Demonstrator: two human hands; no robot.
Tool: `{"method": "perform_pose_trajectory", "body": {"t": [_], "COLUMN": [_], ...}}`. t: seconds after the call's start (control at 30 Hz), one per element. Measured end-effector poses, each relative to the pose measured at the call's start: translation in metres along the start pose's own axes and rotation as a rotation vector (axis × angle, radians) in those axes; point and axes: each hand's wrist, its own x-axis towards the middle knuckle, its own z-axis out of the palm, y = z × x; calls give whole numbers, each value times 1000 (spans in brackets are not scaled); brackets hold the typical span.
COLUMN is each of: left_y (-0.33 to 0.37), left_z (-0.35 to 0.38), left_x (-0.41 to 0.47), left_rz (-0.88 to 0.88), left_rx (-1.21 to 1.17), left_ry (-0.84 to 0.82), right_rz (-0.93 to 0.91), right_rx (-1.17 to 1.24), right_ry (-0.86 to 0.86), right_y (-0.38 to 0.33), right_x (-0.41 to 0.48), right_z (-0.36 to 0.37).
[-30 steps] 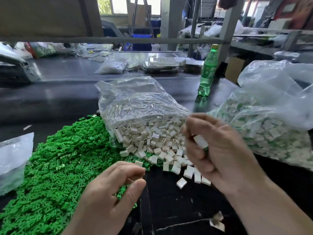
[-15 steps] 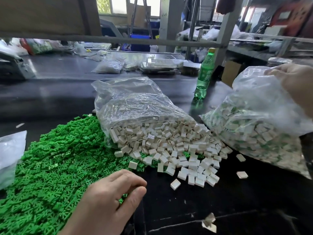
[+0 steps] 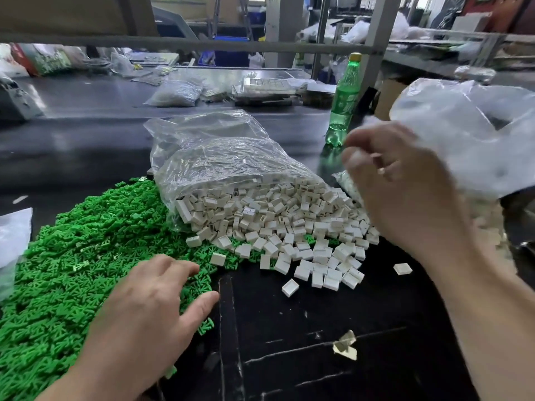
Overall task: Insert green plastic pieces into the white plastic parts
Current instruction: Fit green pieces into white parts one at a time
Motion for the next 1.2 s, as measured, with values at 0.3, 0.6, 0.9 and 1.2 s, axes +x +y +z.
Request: {"method": "perform_pose_trajectory", "body": {"t": [0.3,0.6,0.9,1.2], "left_y": [-4,1,-3,6], "left_z": [-15,-4,-1,-5], "left_x": [0,0,-2,0], "left_rz": [-186,-12,118,53], "left_rx": [225,168,-15,-292], "left_ry": [-366,-172,5,66], "right_rz": [-117,-370,-199,-100], "right_rx": [-510,-373,-320,-276], "right_ry": [-852,-743,-744,-728], "right_y": [-24,-41,-28,-15], "right_x": [-72,-76,-89,-78], "right_z": [89,108,98,90]}}
